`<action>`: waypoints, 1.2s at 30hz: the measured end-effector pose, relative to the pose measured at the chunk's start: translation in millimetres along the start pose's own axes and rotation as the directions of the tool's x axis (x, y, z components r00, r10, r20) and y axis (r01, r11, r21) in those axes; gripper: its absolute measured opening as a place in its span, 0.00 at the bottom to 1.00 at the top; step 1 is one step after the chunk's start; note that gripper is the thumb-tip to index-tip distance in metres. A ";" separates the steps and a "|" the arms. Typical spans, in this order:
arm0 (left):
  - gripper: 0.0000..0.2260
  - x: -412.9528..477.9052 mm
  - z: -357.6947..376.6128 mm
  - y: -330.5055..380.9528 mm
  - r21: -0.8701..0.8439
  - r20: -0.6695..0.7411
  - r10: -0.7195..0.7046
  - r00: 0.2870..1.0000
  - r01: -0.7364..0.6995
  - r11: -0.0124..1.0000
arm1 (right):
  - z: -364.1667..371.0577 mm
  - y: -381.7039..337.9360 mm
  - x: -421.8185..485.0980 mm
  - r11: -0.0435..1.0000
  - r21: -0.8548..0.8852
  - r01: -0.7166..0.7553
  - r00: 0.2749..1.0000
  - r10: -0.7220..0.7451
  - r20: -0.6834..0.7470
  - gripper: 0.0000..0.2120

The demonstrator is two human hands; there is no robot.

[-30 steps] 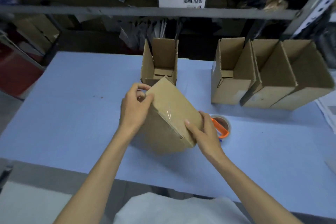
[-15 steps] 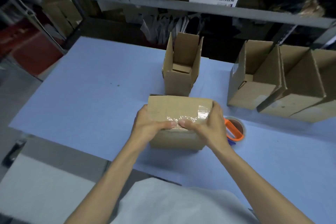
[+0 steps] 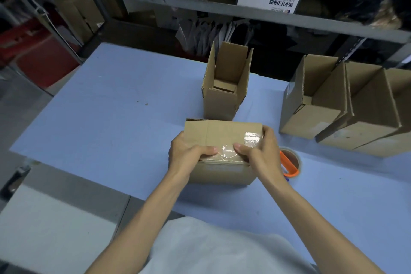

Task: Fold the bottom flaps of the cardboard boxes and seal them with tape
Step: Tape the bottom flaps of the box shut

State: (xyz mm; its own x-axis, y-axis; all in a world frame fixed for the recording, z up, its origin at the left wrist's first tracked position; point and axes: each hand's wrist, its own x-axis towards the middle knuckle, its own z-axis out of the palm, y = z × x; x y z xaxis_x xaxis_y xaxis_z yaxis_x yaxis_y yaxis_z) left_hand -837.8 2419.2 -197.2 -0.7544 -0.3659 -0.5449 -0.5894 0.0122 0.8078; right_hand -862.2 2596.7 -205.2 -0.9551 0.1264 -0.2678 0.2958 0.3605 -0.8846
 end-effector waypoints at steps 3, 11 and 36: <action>0.18 4.1 -3.8 3.1 -0.081 -0.020 -0.050 0.999 0.048 0.996 | -3.5 6.0 2.9 0.996 0.082 -0.043 0.999 0.040 0.034 0.29; 0.27 12.5 0.6 14.8 0.151 -0.014 0.082 0.997 -0.079 0.985 | 4.9 4.8 -15.9 0.475 -0.402 0.783 0.581 -0.789 0.200 0.14; 0.22 27.1 -6.7 -9.2 0.538 0.336 0.752 0.567 -0.771 0.341 | 2.1 7.5 15.3 0.339 -0.542 0.769 0.556 -0.773 0.305 0.21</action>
State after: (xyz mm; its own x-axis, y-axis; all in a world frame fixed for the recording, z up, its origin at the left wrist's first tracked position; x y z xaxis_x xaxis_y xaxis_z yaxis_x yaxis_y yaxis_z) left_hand -850.8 2402.9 -217.9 -0.9681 0.1141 0.2233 0.2253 0.7868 0.5746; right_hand -874.7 2599.4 -216.8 -0.7644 -0.4902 0.4188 -0.6258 0.7204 -0.2991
